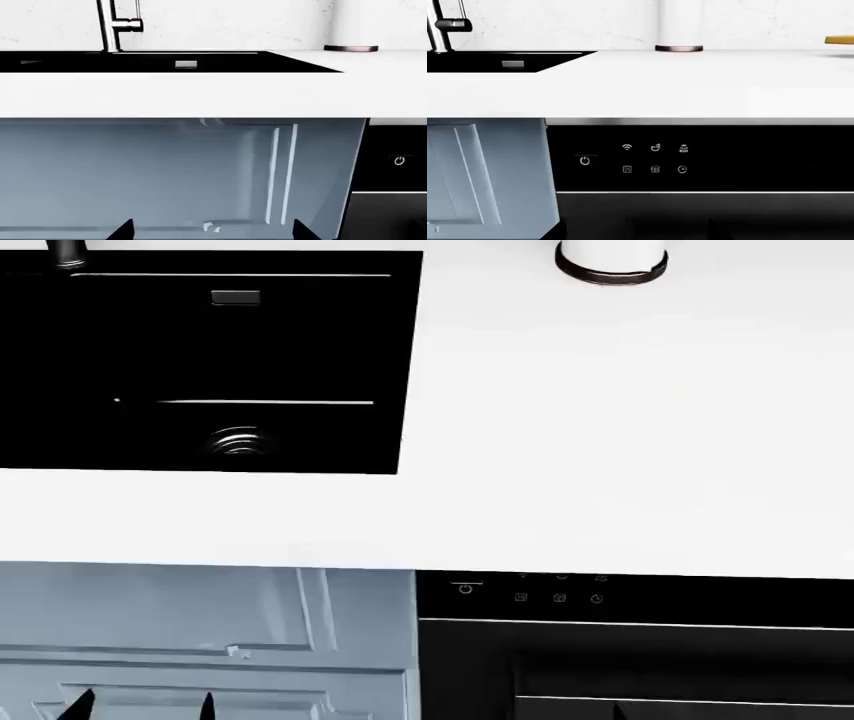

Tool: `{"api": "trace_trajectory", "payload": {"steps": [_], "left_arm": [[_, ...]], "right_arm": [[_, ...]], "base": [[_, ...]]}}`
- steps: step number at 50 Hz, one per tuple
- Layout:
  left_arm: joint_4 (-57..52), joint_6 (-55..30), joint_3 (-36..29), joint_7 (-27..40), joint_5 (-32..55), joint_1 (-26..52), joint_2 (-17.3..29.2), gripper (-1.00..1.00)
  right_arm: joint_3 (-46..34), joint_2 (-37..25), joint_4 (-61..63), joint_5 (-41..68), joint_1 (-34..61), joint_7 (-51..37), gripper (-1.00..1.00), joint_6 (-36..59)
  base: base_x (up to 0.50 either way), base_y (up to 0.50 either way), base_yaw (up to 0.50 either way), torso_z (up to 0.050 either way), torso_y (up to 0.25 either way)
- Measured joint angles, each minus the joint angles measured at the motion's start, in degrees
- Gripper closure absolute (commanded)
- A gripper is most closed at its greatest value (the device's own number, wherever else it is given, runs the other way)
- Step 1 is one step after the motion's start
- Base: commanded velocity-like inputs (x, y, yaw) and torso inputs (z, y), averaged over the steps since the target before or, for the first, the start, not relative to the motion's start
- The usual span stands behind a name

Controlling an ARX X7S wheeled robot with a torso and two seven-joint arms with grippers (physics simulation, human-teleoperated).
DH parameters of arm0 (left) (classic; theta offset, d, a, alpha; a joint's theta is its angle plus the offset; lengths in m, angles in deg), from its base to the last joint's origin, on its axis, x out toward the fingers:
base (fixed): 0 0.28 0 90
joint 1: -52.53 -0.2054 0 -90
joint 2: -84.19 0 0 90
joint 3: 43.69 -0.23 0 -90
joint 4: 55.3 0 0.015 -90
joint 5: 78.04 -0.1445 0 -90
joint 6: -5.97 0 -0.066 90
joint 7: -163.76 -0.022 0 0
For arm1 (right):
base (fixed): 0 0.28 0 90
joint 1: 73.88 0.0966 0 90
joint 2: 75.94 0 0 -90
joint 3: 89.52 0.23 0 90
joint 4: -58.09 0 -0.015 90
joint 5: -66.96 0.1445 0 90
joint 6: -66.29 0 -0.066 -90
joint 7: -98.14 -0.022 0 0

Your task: Place the avocado, onion, tomato and bell pepper on the cutting board.

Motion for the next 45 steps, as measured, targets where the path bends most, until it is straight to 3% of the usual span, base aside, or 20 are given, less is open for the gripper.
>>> {"api": "trace_trajectory", "payload": {"steps": [12,45], "left_arm": [[-1.37,-0.06,-0.98,1.89,1.4,-1.14,1.44,-1.0],[-2.56,1.2,-4.2,6.78,3.76,-1.91,4.56,-1.0]], "right_arm": [[-3.3,-2.01,0.5,1.16,0.09,-2.6,-1.0,0.19],[-7.47,-5.07,0.7,2.34,0.72,-6.72,-1.0,0.12]], "base": [[0.0,0.01,0.0,0.0,0.0],[0.0,0.28,0.0,0.0,0.0]]}}
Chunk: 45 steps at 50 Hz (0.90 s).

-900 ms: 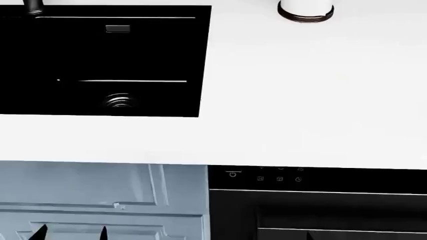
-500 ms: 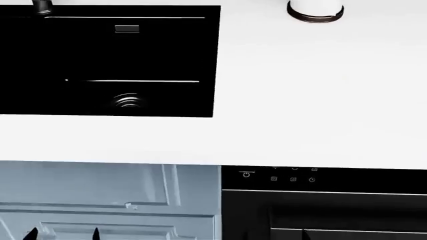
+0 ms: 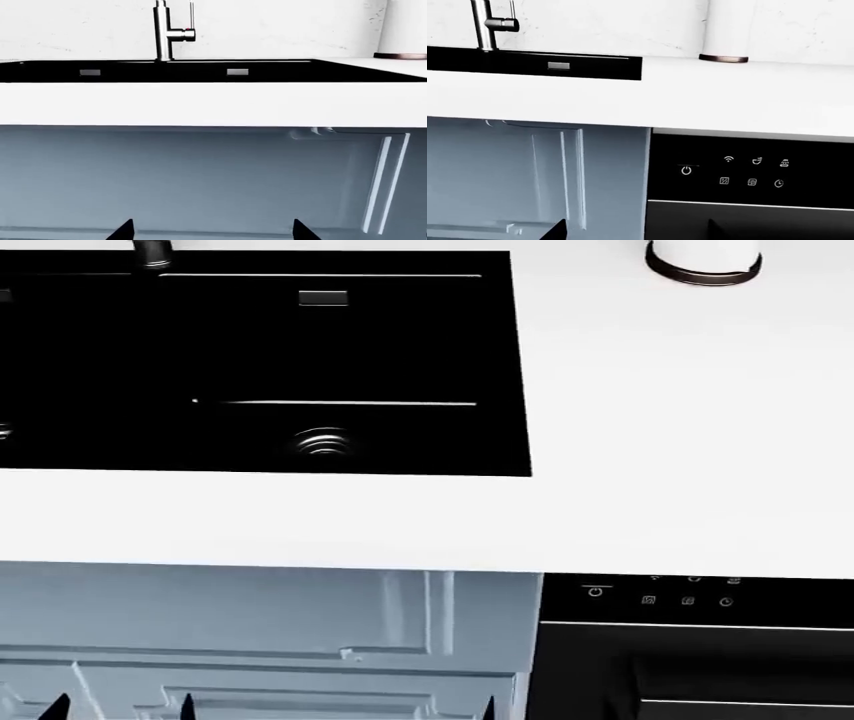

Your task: Place the avocado, onion, tomato and bell pepper on the cutting board.

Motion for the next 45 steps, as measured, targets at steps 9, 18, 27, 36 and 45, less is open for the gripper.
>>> {"api": "trace_trajectory", "payload": {"steps": [9,18,27,36,45], "left_arm": [[-0.03,0.21,-0.68,0.74,0.62,-0.03,0.56,-1.0],[0.03,0.44,-1.32,1.44,1.17,-0.04,1.16,-1.0],[0.16,0.46,-2.03,2.0,1.55,0.1,1.72,-1.0],[0.34,0.59,-2.63,2.52,1.89,0.24,2.23,-1.0],[0.17,0.72,-3.02,3.08,2.35,0.19,2.67,-1.0]], "right_arm": [[-0.58,-0.62,0.03,0.62,-0.02,-0.71,-1.0,-0.4],[-1.15,-1.1,0.13,1.17,-0.05,-1.35,-1.0,-0.66],[-1.76,-1.57,0.06,1.62,0.12,-1.84,-1.0,-0.6],[-2.28,-1.97,0.2,2.09,0.25,-2.29,-1.0,-0.45],[-2.66,-2.35,0.41,2.54,0.16,-2.77,-1.0,-0.84]], "base": [[0.0,0.4,0.0,0.0,0.0],[0.0,0.49,0.0,0.0,0.0],[0.0,0.5,0.0,0.0,0.0],[0.0,0.5,0.0,0.0,0.0],[0.0,0.5,0.0,0.0,0.0]]}}
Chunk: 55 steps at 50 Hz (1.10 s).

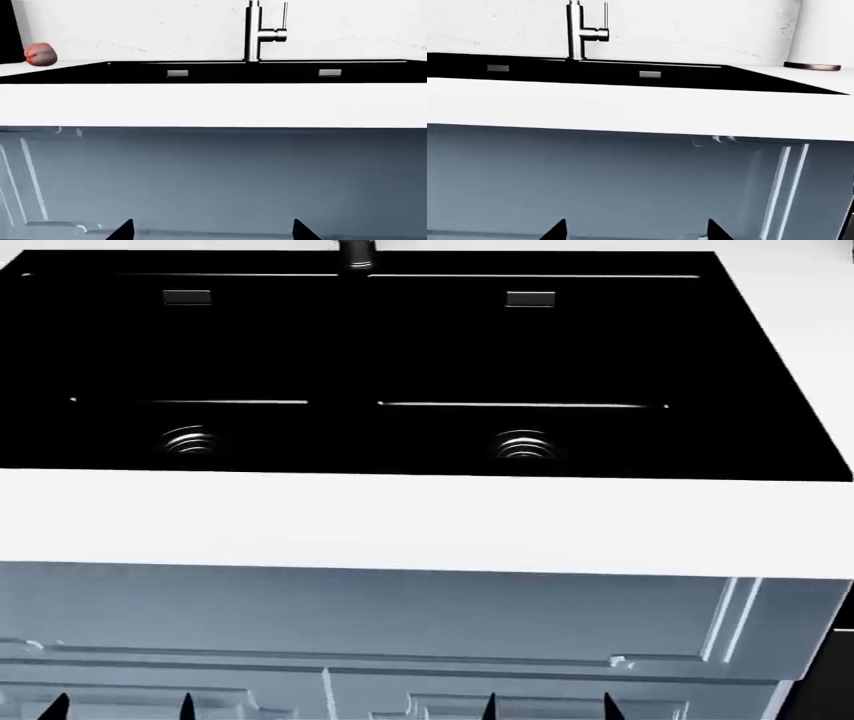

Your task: Place the avocado, onion, tomato and bell pepper on the cutting board.

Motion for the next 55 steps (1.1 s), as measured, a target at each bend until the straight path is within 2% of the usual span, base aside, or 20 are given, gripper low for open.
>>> {"api": "trace_trajectory", "payload": {"steps": [55], "left_arm": [[-0.64,1.12,-2.07,2.7,2.01,-0.49,2.02,-1.0]], "right_arm": [[-2.25,-2.01,-1.34,1.49,-0.02,-2.05,-1.0,-2.01]], "base": [[0.0,0.5,0.0,0.0,0.0]]}}
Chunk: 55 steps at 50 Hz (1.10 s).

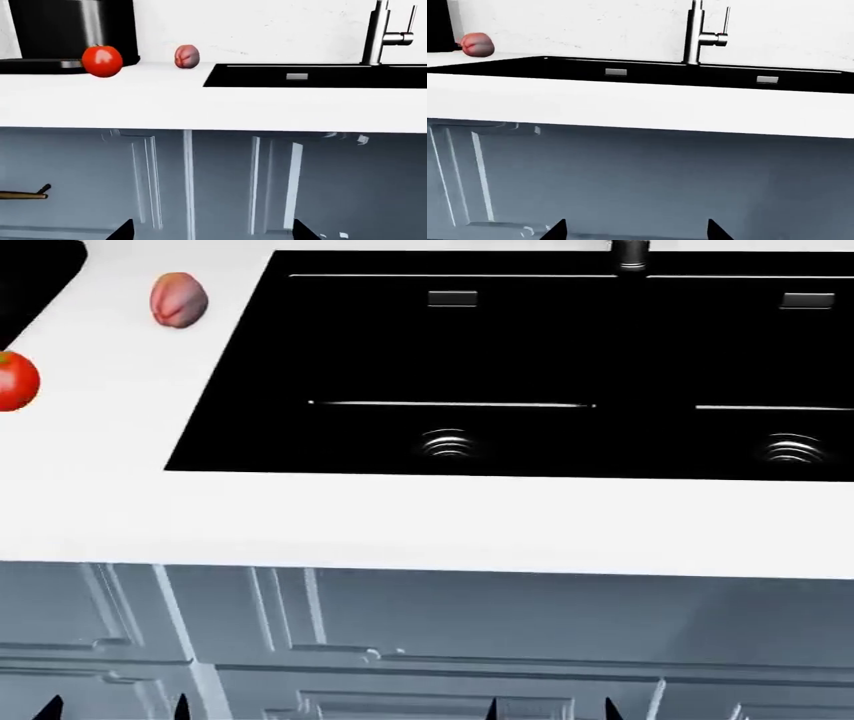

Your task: Place the avocado, onion, tomato and bell pepper on the cutting board.

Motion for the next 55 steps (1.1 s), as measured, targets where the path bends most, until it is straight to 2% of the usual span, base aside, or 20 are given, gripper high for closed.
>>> {"api": "trace_trajectory", "payload": {"steps": [44,55], "left_arm": [[0.59,1.38,-1.32,1.3,1.14,0.34,1.28,-1.0],[0.25,1.55,-1.6,1.91,1.06,0.2,1.65,-1.0]], "right_arm": [[-1.3,-0.95,1.59,1.42,0.58,-1.8,-1.0,1.81],[-1.16,-1.1,2.19,2.11,0.27,-2.47,-1.0,1.71]], "base": [[0.0,0.5,0.0,0.0,0.0],[0.0,0.0,0.0,0.0,0.0]]}}
